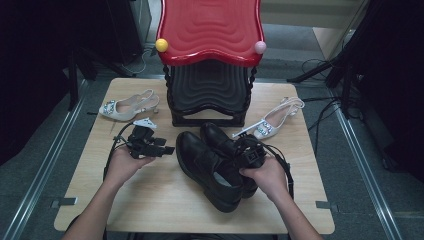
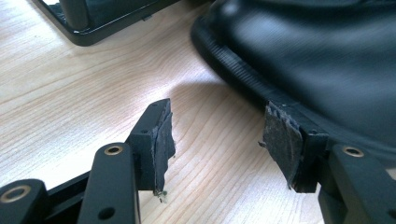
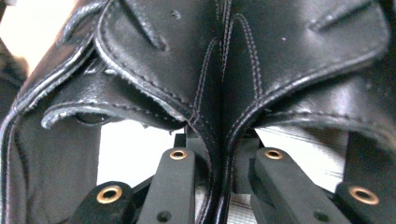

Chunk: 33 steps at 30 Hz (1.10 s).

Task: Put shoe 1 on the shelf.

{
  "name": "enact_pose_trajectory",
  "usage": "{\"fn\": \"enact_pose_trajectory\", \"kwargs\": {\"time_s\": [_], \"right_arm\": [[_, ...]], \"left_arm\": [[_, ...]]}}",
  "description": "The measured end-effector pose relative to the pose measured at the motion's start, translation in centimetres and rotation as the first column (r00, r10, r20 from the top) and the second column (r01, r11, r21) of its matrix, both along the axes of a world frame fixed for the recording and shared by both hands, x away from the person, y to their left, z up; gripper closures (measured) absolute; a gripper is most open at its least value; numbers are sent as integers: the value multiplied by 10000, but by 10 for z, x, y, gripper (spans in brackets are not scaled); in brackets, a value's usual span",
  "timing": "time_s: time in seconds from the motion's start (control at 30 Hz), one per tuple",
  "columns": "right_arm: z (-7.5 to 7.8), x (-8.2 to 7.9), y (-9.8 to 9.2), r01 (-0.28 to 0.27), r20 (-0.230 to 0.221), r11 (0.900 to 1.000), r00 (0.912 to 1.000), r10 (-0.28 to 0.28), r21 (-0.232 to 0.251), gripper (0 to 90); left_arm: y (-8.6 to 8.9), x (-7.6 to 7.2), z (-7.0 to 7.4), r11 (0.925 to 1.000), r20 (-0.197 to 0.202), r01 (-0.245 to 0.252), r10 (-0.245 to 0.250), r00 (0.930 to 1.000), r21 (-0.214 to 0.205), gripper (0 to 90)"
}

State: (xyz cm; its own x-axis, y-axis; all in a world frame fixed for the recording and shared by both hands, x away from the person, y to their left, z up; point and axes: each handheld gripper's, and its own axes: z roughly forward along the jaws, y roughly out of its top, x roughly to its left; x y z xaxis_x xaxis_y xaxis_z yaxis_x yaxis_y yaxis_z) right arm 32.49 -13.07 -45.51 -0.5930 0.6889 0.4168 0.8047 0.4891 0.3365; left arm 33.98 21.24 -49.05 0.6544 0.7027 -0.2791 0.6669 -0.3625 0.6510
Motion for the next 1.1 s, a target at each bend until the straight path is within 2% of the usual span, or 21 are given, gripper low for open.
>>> {"fn": "enact_pose_trajectory", "kwargs": {"time_s": [0.17, 0.33, 0.4, 0.53, 0.7, 0.9, 1.1], "right_arm": [[13, -5, -10, -64, -211, 9984, 9997, 76, 567, 833], [29, -13, -24, 5, 75, 9962, 10000, -12, 873, 833], [37, -13, -30, 140, 122, 9928, 9998, -155, 1194, 833], [55, -11, -37, 477, 491, 9819, 9971, -576, 1834, 832], [76, 4, -36, 794, 807, 9639, 9914, -1029, 2540, 832], [89, 30, -22, 1278, 960, 9494, 9822, -1612, 2869, 832], [100, 56, -9, 1765, 1249, 9314, 9662, -2257, 3183, 832]], "left_arm": [[6, -1, 2, 10000, 95, -47, 47, 9999, -29, 424], [11, 1, 1, 9998, 5, -158, 158, 9999, -126, 424], [8, 0, 0, 10000, 40, -83, 83, 10000, -11, 424], [5, 0, 0, 9999, 56, 23, -24, 10000, 114, 425], [7, 0, 0, 9999, 55, -10, 11, 10000, -119, 425], [8, 1, 0, 10000, 38, 29, -29, 10000, -75, 426], [8, 1, 0, 9999, 34, -3, 4, 10000, -137, 426]]}}
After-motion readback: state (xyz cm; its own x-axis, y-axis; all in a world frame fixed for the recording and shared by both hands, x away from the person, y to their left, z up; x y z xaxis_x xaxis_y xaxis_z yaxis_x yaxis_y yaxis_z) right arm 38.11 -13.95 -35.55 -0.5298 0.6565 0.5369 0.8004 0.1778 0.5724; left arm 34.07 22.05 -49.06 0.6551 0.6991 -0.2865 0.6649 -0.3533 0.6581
